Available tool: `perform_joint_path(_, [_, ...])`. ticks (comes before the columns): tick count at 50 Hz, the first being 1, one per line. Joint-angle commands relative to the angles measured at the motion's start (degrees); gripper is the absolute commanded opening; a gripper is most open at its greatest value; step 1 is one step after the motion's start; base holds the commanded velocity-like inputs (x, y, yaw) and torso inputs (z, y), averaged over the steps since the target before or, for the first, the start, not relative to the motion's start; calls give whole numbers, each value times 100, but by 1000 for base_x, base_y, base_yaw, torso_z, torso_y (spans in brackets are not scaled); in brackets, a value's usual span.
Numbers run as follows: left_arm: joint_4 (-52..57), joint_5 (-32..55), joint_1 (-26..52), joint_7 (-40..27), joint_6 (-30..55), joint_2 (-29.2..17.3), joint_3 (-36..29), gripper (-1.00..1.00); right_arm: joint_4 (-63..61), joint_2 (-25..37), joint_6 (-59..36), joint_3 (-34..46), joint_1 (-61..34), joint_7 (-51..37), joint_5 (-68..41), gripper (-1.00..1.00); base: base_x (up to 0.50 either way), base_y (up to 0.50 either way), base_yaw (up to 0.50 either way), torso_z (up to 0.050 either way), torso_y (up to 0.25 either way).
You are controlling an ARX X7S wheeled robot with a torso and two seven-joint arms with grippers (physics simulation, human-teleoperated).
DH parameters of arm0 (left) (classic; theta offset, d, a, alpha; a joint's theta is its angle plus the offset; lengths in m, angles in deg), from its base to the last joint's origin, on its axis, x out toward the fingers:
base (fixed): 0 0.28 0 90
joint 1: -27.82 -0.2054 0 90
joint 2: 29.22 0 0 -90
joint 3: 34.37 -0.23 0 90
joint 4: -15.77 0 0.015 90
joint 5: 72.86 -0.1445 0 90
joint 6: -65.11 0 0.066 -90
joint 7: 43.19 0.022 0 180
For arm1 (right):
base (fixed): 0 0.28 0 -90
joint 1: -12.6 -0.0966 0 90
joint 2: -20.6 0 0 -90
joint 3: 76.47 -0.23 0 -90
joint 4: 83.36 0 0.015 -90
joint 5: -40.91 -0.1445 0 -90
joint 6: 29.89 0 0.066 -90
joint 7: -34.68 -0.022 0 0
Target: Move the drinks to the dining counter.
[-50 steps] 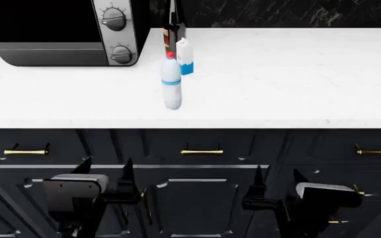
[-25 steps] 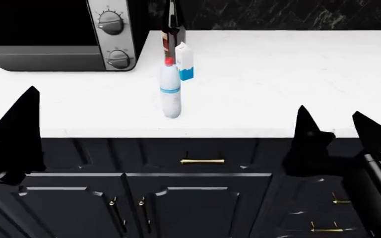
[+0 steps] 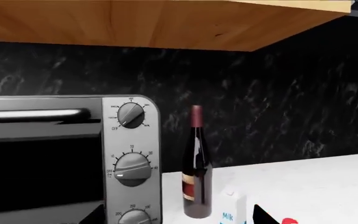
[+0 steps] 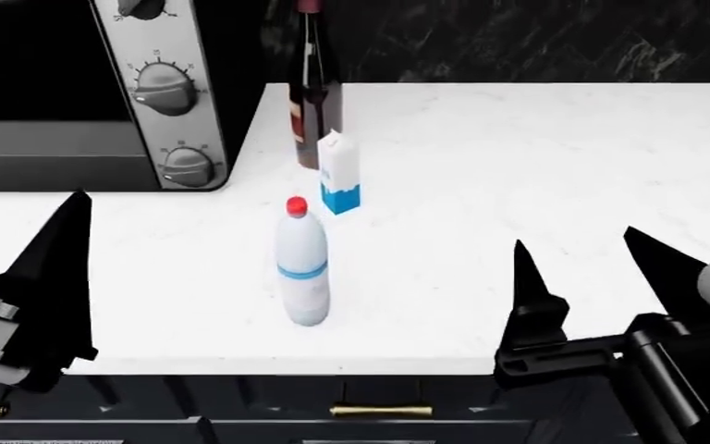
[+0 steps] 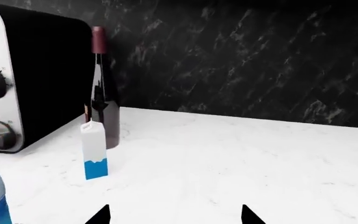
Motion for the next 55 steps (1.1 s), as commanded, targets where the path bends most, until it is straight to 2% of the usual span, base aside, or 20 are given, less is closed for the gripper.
perform_joint_path(1, [66,-164,-67,243,222,219,91,100,2,26,-126,346,-158,-190,-35,100,500,0,0,0,0])
perform_joint_path(8, [58,-198,-12,276,272,262,-38,100,-44,35,-117,183,31,-119,9,100,486,0,0,0,0])
perform_joint_path(12, [14,-79,17,270,279,267,-253,100,-9,21,-147,201,65,-67,52,100,26,0,0,0,2])
perform_joint_path(14, [-111,86,30,156,228,233,-433,100,70,45,-128,284,-13,-56,42,100,0,0,0,0,0])
perform_joint_path(19, [-4,-260,180,419,638,334,-1096,100,135,-19,-235,413,-99,67,141,100,0,0,0,0,0])
perform_joint_path(21, [-31,77,210,481,735,97,-1462,100,158,15,-185,331,-63,74,133,100,62,0,0,0,0])
perform_joint_path(24, [11,286,88,671,809,55,-1518,100,145,7,-224,364,-28,115,163,100,111,0,0,0,0])
perform_joint_path(31, [165,481,45,1356,1042,280,-1733,100,188,-87,-287,446,28,180,323,100,55,0,0,0,0])
perform_joint_path(34, [235,796,164,1379,1595,557,-1314,100,184,-87,-268,498,4,167,337,100,0,0,0,0,0])
perform_joint_path(39, [193,1194,332,1196,1916,681,-1179,100,204,-103,-220,375,72,247,378,100,0,0,0,0,0])
perform_joint_path(41, [130,1012,442,1243,2053,871,-1340,100,225,-208,-201,240,163,394,417,100,0,0,0,0,0])
perform_joint_path(44, [110,434,699,1671,2481,1413,-1399,100,241,-238,-254,246,192,449,497,100,0,0,0,0,0])
perform_joint_path(49, [-16,48,812,1948,2649,1658,-1507,100,263,-169,-209,246,162,425,501,100,0,0,0,0,0])
perform_joint_path(51, [-1,-338,803,2295,2758,1867,-1382,100,296,-262,-277,268,166,517,616,100,0,0,0,0,0])
perform_joint_path(55, [16,-780,810,2553,2777,1939,-1481,100,305,-154,-196,376,65,405,535,100,0,0,0,0,0])
